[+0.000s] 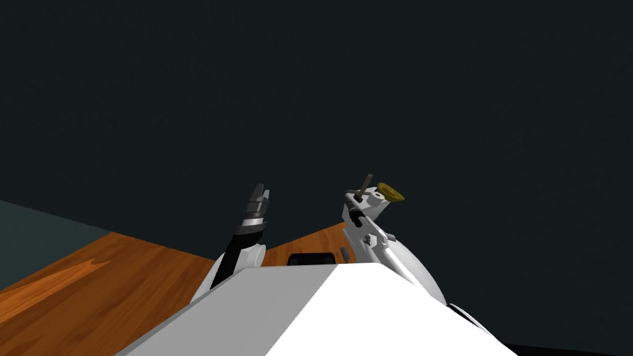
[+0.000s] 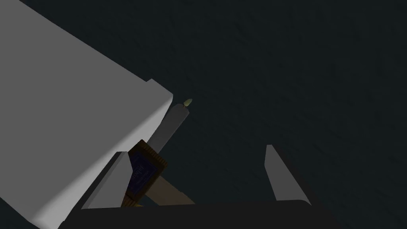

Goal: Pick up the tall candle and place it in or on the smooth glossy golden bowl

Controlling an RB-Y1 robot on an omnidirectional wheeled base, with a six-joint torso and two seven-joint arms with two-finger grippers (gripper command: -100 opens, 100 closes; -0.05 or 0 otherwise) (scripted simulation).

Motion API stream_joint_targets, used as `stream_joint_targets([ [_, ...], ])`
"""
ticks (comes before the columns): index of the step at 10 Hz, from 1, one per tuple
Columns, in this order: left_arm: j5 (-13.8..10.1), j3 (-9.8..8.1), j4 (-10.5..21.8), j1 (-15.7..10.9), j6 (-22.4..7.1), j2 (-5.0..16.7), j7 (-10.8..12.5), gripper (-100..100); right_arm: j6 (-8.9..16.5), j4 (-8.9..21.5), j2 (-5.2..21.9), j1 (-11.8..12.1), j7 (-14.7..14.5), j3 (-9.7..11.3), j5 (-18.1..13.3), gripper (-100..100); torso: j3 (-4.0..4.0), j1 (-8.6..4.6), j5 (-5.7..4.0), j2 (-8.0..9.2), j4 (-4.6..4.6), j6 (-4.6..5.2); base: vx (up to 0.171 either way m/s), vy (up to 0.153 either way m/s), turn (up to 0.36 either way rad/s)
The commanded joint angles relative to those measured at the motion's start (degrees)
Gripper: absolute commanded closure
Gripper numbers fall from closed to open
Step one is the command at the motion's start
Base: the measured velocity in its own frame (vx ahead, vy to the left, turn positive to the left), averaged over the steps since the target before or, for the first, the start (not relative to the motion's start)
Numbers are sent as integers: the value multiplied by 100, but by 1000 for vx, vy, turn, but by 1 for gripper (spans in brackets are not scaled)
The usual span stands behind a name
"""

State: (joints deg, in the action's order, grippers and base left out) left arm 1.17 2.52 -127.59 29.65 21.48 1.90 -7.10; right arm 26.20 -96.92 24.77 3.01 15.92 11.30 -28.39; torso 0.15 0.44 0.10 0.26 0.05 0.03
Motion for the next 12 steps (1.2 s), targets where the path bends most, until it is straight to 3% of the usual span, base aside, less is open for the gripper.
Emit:
stream_joint_targets([
  [1,0,0,0,0,0,0,0,0,156,27,58,-61,12,-40,-217,-100,0,0,0,0,0,0,-48,109,47],
  [4,0,-1,0,1,0,0,0,0,317,354,233,-141,122,-306,-721,-100,-2,-13,-1,-5,0,1,-42,99,104],
  [11,0,-1,0,1,0,1,0,0,561,888,499,-240,293,-728,-1550,-100,-7,-19,-3,-12,-2,0,-19,84,89],
  [12,0,-1,0,1,0,1,0,0,642,1078,587,-265,351,-874,-1747,-100,-7,-21,-4,-13,-2,2,-19,84,140],
])
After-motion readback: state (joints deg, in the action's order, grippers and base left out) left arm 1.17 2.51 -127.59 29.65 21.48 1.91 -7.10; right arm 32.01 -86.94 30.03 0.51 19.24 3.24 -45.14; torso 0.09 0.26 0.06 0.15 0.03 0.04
